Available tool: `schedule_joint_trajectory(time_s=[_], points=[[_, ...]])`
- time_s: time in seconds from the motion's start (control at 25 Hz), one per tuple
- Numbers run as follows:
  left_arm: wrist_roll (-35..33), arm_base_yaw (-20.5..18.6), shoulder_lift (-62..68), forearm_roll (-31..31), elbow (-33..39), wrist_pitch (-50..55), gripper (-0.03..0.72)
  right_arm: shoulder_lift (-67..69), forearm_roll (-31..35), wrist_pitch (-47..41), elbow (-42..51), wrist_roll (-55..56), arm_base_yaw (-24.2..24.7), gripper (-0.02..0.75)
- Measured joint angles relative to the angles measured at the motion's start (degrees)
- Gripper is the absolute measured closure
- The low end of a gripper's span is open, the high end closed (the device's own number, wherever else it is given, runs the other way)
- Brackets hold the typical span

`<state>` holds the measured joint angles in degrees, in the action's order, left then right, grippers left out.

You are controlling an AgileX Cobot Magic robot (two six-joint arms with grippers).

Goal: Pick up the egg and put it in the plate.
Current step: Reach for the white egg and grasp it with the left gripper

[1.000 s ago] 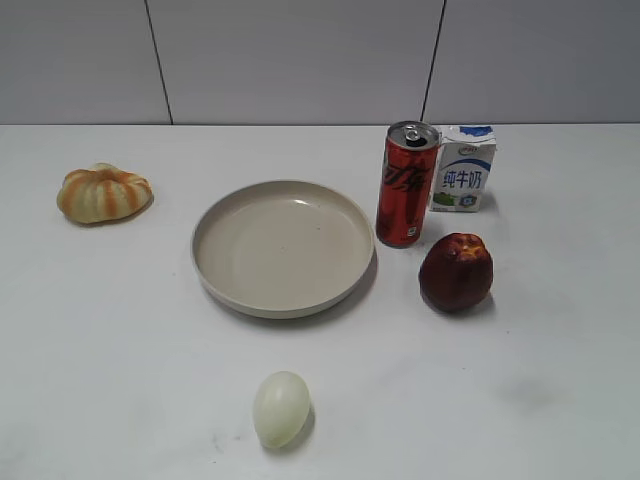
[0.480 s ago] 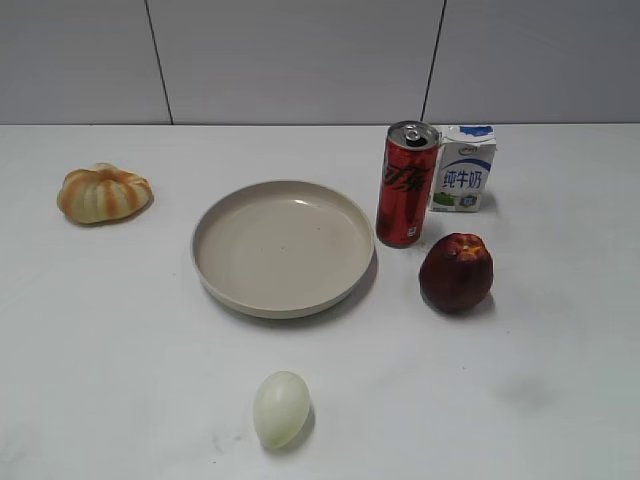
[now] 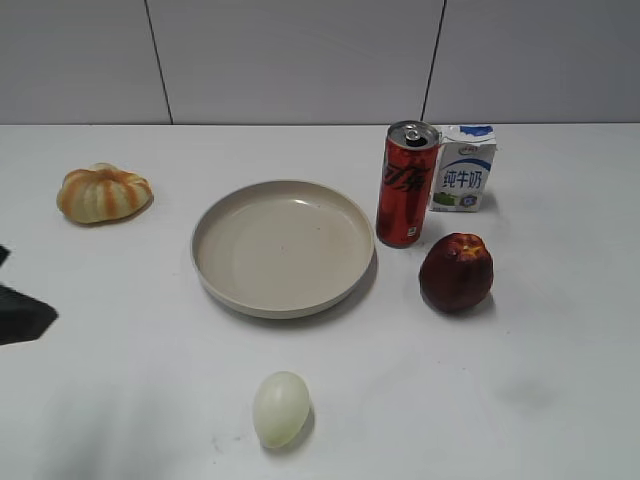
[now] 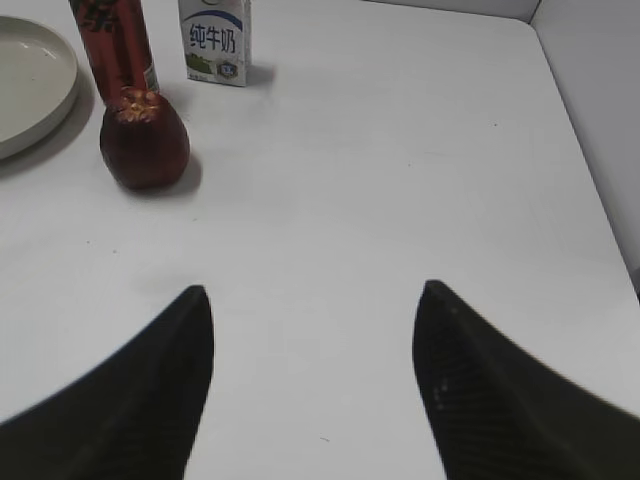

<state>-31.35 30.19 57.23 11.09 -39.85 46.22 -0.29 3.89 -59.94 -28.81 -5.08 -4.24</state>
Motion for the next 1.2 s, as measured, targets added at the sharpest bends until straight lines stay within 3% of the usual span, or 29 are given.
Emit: schedule_joint_trajectory(time_s=[0.44,0.52,0.64,0.84,1.2], points=[[3.3,15.8,27.0,-0.2,-16.7,-2.8,0.155,0.0,0.0,0.0,0.0,0.0,0.0,0.259],[7.3,18.6,30.8,-0.2,-17.9,-2.8,0.154,0.0,0.0,0.0,0.0,0.0,0.0,0.259],[18.4,21.6,35.5,-0.2,-18.1,-2.9,0.146,0.0,0.0,0.0,0.0,0.0,0.0,0.259],[35.9,22.6,41.0,-0.2,-18.1,-4.5,0.136,0.0,0.0,0.0,0.0,0.0,0.0,0.259],[46.2,22.6,47.9,-5.9,-20.4,-5.2,0.132,0.0,0.0,0.0,0.0,0.0,0.0,0.259]])
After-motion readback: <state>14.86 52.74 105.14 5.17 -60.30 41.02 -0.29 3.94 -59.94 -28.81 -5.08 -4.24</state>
